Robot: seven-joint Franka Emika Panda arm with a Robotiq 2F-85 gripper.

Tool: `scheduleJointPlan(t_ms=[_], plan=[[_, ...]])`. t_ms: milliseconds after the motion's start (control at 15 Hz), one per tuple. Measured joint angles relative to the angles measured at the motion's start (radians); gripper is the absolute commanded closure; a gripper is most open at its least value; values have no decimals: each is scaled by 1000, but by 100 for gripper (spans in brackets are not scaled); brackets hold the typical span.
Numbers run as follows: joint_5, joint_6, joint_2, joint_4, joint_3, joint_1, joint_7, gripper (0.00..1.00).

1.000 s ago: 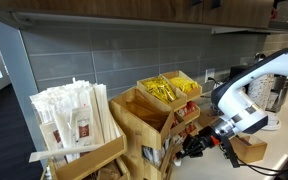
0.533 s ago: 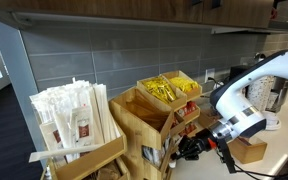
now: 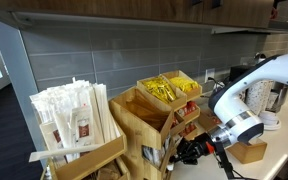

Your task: Pick Up the coffee pod on the left and put it on the second wooden stand from the left

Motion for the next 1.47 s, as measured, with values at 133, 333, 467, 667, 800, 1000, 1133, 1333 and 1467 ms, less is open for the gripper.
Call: scheduleJointPlan(t_ms=[133, 333, 467, 667, 800, 1000, 1133, 1333, 1467], plan=[[27, 1, 10, 1, 6, 0, -3, 97], [66, 13, 22, 3, 19, 1, -13, 99], [89, 34, 30, 5, 29, 2, -22, 99], [126, 65, 40, 13, 42, 5, -37, 98], [161, 89, 45, 19, 50, 8, -48, 96], [203, 117, 49, 25, 59, 12, -64, 70], [211, 128, 52, 28, 64, 12, -70, 67], [211, 141, 52, 28, 69, 15, -72, 45], [211, 154, 52, 23, 71, 15, -74, 32]])
